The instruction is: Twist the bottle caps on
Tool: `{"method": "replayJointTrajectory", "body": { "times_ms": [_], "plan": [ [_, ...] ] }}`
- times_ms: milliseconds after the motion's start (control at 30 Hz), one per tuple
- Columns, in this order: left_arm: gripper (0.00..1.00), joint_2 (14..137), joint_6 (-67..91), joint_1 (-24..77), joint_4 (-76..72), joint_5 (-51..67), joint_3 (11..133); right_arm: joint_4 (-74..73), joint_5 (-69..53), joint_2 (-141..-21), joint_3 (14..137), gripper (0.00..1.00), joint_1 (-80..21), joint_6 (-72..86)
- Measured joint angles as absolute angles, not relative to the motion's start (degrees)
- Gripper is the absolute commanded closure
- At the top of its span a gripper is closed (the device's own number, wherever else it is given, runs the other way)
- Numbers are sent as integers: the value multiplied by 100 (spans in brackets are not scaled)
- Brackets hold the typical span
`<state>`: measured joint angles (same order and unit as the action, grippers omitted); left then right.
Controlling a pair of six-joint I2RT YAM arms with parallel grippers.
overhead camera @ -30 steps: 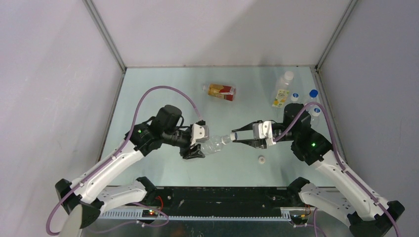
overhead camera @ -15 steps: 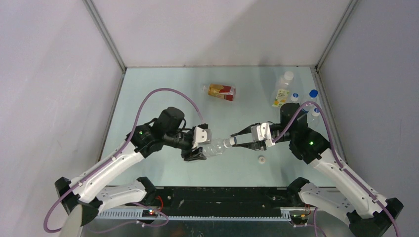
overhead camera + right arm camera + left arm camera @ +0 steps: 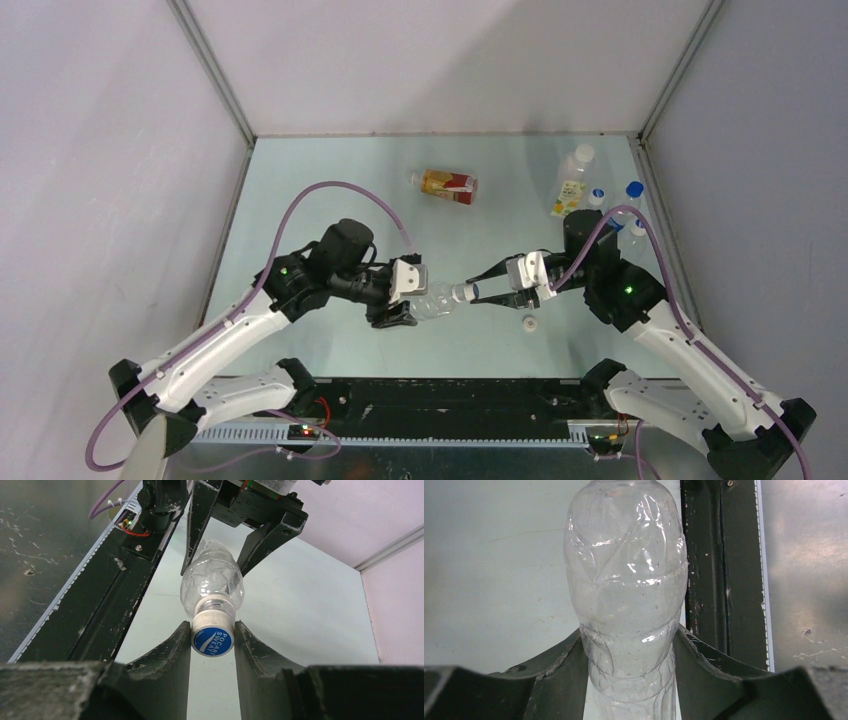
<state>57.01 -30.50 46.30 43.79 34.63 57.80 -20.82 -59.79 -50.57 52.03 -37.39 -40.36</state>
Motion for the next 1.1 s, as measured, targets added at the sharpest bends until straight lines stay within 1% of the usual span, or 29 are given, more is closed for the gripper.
{"method": "replayJointTrajectory", "body": {
  "times_ms": [600,1100],
  "plan": [
    [73,5655,-3059,4764,4475,3439,5811,-2088,-6014,-5109,5218,100,-3804,-4010],
    [75,5771,-3199,4877,4812,3210,6025,-2593,-5892,-5406,5559,100,-4014,-4163]
  ]
}}
